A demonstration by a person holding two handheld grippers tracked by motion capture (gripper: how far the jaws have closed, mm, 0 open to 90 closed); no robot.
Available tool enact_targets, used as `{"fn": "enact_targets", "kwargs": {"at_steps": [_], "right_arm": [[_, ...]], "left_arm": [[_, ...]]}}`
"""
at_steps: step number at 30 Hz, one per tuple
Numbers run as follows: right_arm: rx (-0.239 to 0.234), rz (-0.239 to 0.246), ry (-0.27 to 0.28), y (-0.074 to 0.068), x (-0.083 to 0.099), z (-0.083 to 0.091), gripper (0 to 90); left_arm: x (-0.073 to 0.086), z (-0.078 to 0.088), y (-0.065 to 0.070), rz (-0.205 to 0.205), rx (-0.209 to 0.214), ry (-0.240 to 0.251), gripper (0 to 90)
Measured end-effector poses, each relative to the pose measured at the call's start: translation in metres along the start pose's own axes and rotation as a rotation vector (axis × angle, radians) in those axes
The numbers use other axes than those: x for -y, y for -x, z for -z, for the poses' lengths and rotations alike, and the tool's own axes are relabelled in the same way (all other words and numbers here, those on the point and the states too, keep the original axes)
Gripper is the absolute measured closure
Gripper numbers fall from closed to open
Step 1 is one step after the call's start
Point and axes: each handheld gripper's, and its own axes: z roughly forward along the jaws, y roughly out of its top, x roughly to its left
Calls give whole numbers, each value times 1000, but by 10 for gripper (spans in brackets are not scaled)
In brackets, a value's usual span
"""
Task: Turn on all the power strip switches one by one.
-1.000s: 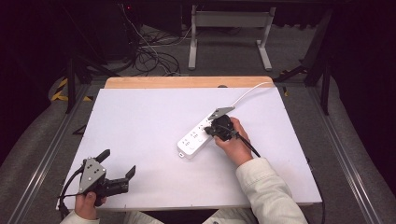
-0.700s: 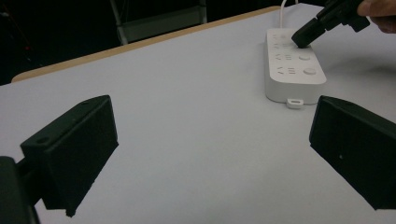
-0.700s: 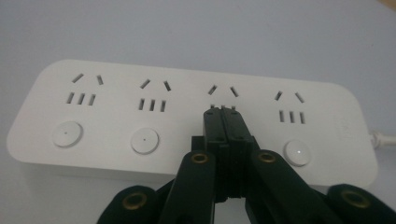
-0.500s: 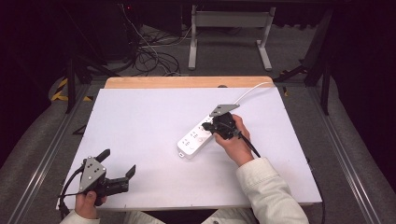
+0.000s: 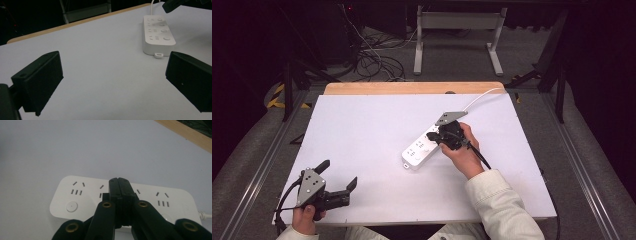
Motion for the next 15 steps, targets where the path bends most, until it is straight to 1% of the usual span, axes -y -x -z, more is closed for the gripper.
{"fn": "enact_targets", "kwargs": {"at_steps": [5, 7, 11, 15], "right_arm": [[-32, 24, -7, -11, -2, -4, 900], [-51, 20, -7, -14, -1, -6, 900], [-55, 19, -24, -17, 2, -11, 900], [-50, 10, -45, -14, 6, -16, 900]], "left_arm": [[0, 0, 0, -3, 0, -1, 15], [0, 0, 0, -2, 0, -1, 15], [0, 0, 0, -3, 1, -1, 15], [0, 1, 0, -6, 2, -2, 15]]}}
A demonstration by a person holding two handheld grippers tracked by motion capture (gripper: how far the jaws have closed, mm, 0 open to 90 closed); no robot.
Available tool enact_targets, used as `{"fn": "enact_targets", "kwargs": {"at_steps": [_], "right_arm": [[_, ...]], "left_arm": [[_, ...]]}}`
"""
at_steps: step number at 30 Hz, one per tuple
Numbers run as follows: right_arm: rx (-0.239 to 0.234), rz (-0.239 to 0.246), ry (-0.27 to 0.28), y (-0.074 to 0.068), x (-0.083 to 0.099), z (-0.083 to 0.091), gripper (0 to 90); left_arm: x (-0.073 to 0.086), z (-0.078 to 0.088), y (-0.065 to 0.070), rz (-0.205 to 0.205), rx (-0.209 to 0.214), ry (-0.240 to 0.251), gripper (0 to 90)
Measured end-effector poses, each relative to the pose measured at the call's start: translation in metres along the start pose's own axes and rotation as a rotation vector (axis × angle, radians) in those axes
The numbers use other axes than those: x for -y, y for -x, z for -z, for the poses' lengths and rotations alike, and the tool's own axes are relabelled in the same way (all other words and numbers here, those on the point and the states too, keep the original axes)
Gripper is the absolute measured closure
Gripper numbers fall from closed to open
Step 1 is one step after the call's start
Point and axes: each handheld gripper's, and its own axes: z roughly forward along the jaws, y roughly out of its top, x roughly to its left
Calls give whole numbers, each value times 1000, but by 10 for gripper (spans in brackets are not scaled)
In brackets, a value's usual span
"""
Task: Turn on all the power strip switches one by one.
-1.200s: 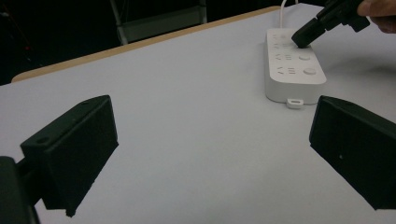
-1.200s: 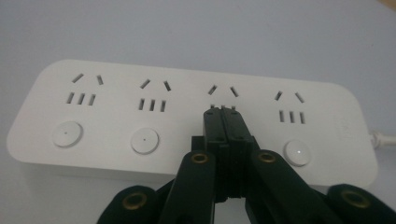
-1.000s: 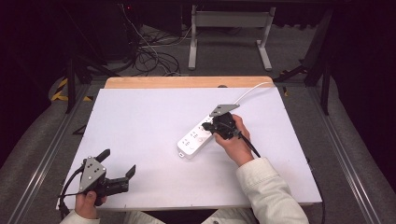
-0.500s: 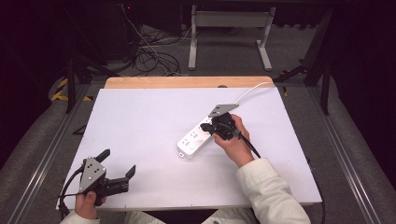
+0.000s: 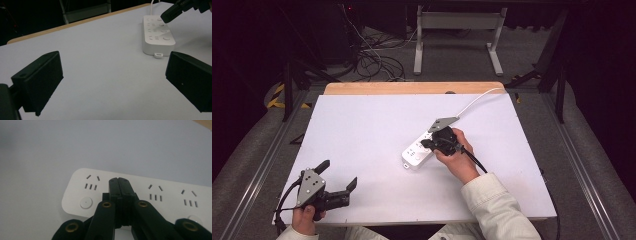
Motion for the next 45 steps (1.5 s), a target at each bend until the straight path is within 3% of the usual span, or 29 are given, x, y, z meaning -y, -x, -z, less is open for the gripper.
{"fn": "enact_targets", "kwargs": {"at_steps": [18, 35, 38, 40, 45], "right_arm": [[13, 4, -64, 2, 7, -9, 900], [15, 8, -81, 2, 9, -13, 900], [29, 13, -81, 2, 9, -14, 900], [64, 23, -86, 3, 8, -15, 900], [59, 14, -87, 1, 9, -15, 900]], "left_arm": [[0, 0, 0, 2, -1, 0, 15], [0, 0, 1, -2, -2, -3, 15], [0, 0, 0, -4, -1, -5, 15], [0, -1, 0, -5, -1, -6, 15], [0, -1, 0, -2, -2, -6, 15]]}}
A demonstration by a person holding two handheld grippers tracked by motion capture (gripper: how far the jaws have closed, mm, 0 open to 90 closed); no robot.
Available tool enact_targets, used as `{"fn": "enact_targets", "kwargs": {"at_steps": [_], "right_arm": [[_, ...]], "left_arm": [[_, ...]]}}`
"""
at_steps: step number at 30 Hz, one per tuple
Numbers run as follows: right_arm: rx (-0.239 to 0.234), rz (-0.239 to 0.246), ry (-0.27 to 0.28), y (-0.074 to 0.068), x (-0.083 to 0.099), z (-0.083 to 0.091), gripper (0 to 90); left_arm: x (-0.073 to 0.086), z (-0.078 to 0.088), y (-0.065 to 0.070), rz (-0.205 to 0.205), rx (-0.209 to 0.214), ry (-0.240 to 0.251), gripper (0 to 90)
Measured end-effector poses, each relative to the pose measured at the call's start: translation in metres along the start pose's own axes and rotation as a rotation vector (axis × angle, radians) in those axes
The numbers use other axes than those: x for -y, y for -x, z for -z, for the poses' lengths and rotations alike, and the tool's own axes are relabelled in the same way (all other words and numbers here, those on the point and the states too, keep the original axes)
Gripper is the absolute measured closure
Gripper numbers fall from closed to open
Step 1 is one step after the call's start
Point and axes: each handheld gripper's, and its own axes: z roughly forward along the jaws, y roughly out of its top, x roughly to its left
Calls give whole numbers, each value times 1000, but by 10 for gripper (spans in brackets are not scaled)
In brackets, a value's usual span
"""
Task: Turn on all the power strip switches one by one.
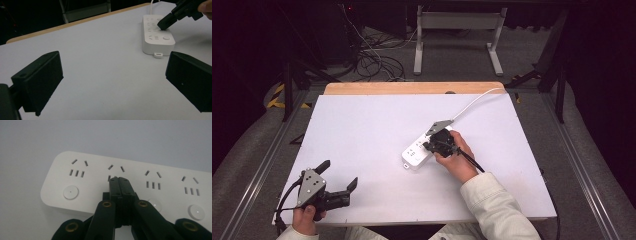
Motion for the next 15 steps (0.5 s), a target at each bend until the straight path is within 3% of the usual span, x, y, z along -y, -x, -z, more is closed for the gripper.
{"fn": "enact_targets", "kwargs": {"at_steps": [8, 13, 15], "right_arm": [[-7, -27, 12, -1, 4, 0, 900], [1, 11, -6, -2, 1, 1, 900], [21, 9, 25, -1, -2, 9, 900]], "left_arm": [[0, 0, 0, 0, 2, -2, 15], [0, 0, 0, 0, 1, 0, 15], [0, 0, 0, 2, 0, 3, 15]]}}
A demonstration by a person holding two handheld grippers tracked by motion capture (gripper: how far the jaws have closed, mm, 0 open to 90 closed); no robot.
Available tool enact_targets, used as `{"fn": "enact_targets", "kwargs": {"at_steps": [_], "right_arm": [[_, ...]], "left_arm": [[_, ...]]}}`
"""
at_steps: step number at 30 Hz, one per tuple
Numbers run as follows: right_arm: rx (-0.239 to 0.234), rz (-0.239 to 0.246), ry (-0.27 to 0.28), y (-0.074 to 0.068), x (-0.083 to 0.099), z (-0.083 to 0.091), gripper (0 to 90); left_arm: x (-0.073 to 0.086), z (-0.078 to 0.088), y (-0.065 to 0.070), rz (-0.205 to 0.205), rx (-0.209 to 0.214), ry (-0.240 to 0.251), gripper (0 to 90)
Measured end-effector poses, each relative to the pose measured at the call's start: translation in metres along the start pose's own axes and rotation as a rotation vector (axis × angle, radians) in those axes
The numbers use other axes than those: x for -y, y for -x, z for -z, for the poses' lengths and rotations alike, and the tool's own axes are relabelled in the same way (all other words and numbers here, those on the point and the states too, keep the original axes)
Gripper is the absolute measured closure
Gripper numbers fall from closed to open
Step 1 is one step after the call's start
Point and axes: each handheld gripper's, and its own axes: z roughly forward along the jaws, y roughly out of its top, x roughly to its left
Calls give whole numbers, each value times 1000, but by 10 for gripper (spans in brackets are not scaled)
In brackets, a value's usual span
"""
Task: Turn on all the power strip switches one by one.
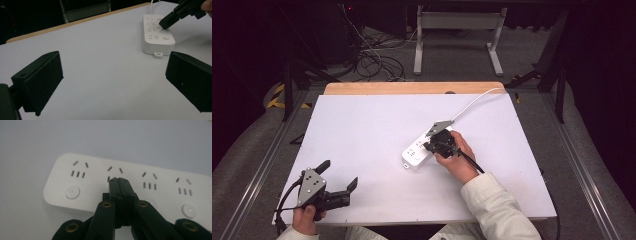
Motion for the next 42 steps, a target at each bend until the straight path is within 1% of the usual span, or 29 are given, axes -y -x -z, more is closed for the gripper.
{"fn": "enact_targets", "kwargs": {"at_steps": [2, 3, 5, 6, 7, 8, 11, 13, 20, 22, 23, 25, 26, 28, 31, 36, 38, 42], "right_arm": [[-37, -52, 100, 4, -3, 13, 900], [-52, -62, 124, 5, -5, 18, 900], [-43, -36, 126, 3, -9, 26, 900], [-52, -21, 127, 0, -10, 29, 900], [-52, -21, 127, 0, -10, 29, 900], [-53, -14, 125, -2, -10, 29, 900], [-59, 5, 120, -6, -11, 29, 900], [-65, 14, 125, -8, -12, 29, 900], [-76, 23, 132, -13, -15, 30, 900], [-95, 30, 132, -18, -17, 31, 900], [-110, 38, 134, -23, -18, 31, 900], [-127, 85, 129, -34, -22, 31, 900], [-136, 93, 123, -39, -24, 30, 900], [-146, 100, 113, -43, -26, 27, 900], [-155, 87, 95, -43, -25, 21, 900], [-158, 80, 63, -41, -23, 14, 900], [-166, 75, 44, -39, -22, 10, 900], [-160, 104, 1, -37, -19, 2, 900]], "left_arm": [[0, -1, -1, 3, -1, -3, 14], [0, -1, -1, 1, 0, -6, 15], [0, -1, -1, 4, 0, -6, 16], [0, -1, -1, 1, -2, -3, 17], [0, 0, -1, -2, -2, -2, 17], [0, 0, 0, 5, -3, 4, 16], [0, 0, 0, 2, -4, 3, 15], [0, 0, 0, 1, -2, 3, 15], [0, 0, 0, 2, -3, 4, 15], [0, 0, 0, 1, -2, 4, 15], [0, 0, 0, 1, -2, 4, 15], [0, 0, 0, -1, -3, 1, 15], [0, 0, 0, 0, -3, 1, 15], [0, 0, 1, -1, 0, 4, 16], [0, 1, 0, -1, -1, 4, 15], [0, 0, 0, 1, 0, 4, 15], [0, 0, 0, 0, 0, 4, 15], [0, 0, 0, 1, -1, 3, 15]]}}
